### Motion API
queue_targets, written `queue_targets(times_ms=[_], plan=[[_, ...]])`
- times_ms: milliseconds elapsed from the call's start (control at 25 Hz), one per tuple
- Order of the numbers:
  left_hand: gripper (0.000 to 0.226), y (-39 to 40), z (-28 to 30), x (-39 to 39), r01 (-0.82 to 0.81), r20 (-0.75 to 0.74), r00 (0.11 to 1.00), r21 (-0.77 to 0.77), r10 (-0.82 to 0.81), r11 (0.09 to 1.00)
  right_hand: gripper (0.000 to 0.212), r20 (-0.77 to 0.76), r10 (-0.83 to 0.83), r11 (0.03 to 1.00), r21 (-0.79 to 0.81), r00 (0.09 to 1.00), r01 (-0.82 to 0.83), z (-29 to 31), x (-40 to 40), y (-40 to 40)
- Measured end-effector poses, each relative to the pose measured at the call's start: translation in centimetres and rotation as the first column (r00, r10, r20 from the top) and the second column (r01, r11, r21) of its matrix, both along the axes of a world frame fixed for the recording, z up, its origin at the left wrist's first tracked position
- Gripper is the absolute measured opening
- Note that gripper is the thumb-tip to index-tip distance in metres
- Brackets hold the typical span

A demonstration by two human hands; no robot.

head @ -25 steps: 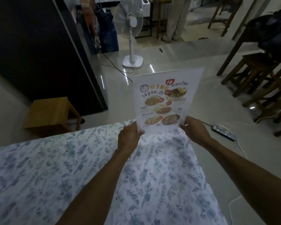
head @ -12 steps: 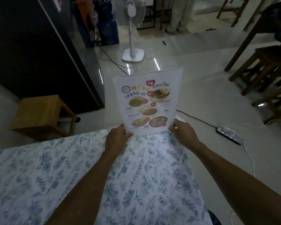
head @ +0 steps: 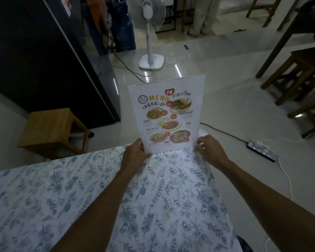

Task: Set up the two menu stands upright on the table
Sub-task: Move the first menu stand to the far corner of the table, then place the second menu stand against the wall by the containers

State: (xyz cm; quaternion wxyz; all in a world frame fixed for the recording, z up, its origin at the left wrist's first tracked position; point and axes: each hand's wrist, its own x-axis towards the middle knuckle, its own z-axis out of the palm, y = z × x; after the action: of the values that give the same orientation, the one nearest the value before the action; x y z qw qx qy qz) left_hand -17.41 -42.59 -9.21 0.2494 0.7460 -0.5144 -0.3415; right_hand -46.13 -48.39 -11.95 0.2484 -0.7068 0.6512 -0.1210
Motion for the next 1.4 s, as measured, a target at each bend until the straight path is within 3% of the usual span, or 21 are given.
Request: queue_targets(times_ms=[160,280,480,720,1080,1400], plan=[[0.049,0.3,0.0,0.0,0.008,0.014,1.000,-0.014,-0.008,1.000,0.018,0.007,-0.009,1.000,0.000,1.000,0.009,0.4,0.1,0.2],[0.049,1.3,0.1,0.1,-0.001,0.052,0.999,-0.036,0.003,0.999,0.033,0.072,-0.065,0.998,0.027,0.995,0.063,0.4,0.0,0.9],[0.051,4.0,2.0,0.5,-0.033,0.116,0.992,-0.108,0.046,0.994,0.033,0.050,-0.167,0.985,-0.035,0.985,0.169,2.0,1.1,3.9],[0.056,9.4,5.3,1.8,-0.045,0.094,0.994,-0.145,0.059,0.988,0.036,0.047,-0.042,0.995,-0.084,0.998,0.046,5.1,4.8,9.0],[0.040,23.8,9.7,10.2,0.004,0.199,0.980,-0.125,0.021,0.992,0.027,0.060,0.113,0.988,-0.111,0.992,-0.106,10.5,17.0,22.5],[0.024,39.5,10.5,15.3,0.108,0.127,0.988,-0.188,-0.085,0.976,0.030,0.017,0.210,0.962,-0.182,0.978,-0.203,11.8,27.8,36.9]])
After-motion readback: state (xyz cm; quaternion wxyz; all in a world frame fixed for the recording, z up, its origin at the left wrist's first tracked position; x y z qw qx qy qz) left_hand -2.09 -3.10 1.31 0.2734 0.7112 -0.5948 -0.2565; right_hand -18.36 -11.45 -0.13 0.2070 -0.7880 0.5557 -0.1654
